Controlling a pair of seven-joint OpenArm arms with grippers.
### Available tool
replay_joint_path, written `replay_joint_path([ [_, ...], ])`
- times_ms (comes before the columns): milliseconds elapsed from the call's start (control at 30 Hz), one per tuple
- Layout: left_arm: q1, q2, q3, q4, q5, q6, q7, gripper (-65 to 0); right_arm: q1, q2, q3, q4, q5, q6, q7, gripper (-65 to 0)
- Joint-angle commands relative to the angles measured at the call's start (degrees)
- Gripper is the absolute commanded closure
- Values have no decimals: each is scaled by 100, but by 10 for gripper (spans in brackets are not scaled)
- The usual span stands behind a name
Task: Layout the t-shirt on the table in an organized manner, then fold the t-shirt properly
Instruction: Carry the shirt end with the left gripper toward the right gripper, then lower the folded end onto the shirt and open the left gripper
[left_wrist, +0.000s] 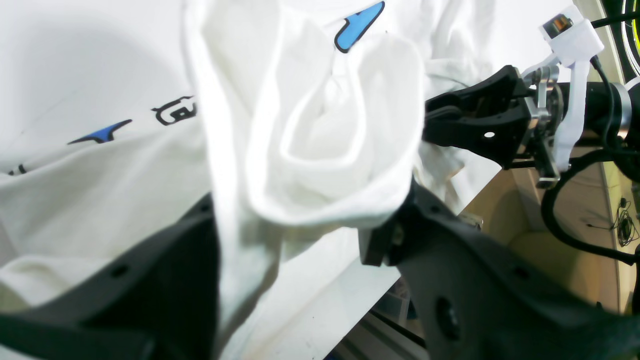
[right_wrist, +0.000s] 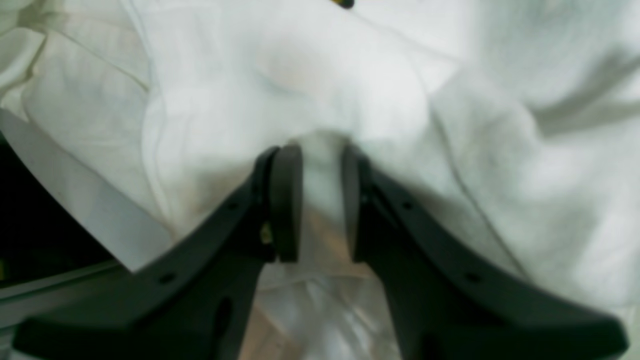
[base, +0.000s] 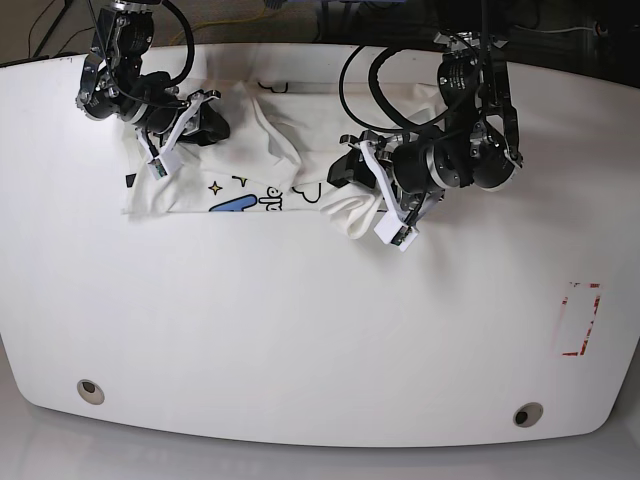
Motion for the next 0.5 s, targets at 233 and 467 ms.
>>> replay_joint_path([
  [233, -75, 4, -84, 140, -115, 0, -101, -242, -32, 36, -2, 6, -298, -56, -295, -144],
  [467, -57, -312, -453, 140, -36, 0, -101, -242, -23, 45, 7, 6, -298, -56, -295, -144],
])
